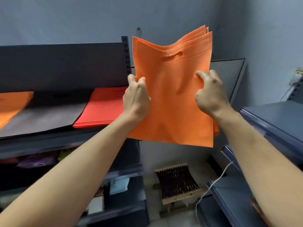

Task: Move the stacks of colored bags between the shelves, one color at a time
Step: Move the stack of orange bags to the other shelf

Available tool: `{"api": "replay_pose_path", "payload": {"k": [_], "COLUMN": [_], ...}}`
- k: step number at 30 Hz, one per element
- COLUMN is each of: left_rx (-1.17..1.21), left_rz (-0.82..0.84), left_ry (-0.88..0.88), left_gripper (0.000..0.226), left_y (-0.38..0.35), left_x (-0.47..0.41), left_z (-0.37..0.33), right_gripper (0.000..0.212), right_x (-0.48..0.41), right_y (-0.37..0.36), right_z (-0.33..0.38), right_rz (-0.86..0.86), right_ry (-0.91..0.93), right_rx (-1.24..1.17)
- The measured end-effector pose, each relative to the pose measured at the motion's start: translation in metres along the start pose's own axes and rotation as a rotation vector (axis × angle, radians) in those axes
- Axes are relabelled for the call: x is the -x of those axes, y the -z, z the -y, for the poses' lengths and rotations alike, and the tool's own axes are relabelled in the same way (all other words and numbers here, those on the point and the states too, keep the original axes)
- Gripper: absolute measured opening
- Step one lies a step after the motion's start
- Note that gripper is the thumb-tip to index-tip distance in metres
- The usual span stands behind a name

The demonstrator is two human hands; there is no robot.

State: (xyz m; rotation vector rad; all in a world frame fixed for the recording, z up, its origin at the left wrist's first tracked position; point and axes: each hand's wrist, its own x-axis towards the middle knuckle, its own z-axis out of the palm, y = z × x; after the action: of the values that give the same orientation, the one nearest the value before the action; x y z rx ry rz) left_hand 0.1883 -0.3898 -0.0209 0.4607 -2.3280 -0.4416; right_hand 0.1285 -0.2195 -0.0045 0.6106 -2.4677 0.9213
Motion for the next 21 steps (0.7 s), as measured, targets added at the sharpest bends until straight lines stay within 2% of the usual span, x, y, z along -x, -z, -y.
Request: {"api": "replay_pose_path", "payload": {"k": [10,16,21], "left_rx": [-0.137,-0.255,-0.328], "left_rz": [-0.152,-0.168,-0.195], "left_ry": [0.096,0.201,0.337], "left_gripper": [0.039,0.036,0.035], "left_y": [0.074,0.109,0.143], "left_x": [-0.055,-0.063,-0.056], "left_z": [0.177,0.247,0.292], "right_gripper": [0.060,0.060,0.058], "right_x": [-0.039,-0.049,-0.050], "right_y": [-0.135,-0.191,-0.227], "right_z": [0.153,0.217,0.266], "right_rz": [0.075,0.180,0.272], "right_ry": [0.155,0.198,0.321], "right_rx": [-0.120,-0.181,-0.262]}}
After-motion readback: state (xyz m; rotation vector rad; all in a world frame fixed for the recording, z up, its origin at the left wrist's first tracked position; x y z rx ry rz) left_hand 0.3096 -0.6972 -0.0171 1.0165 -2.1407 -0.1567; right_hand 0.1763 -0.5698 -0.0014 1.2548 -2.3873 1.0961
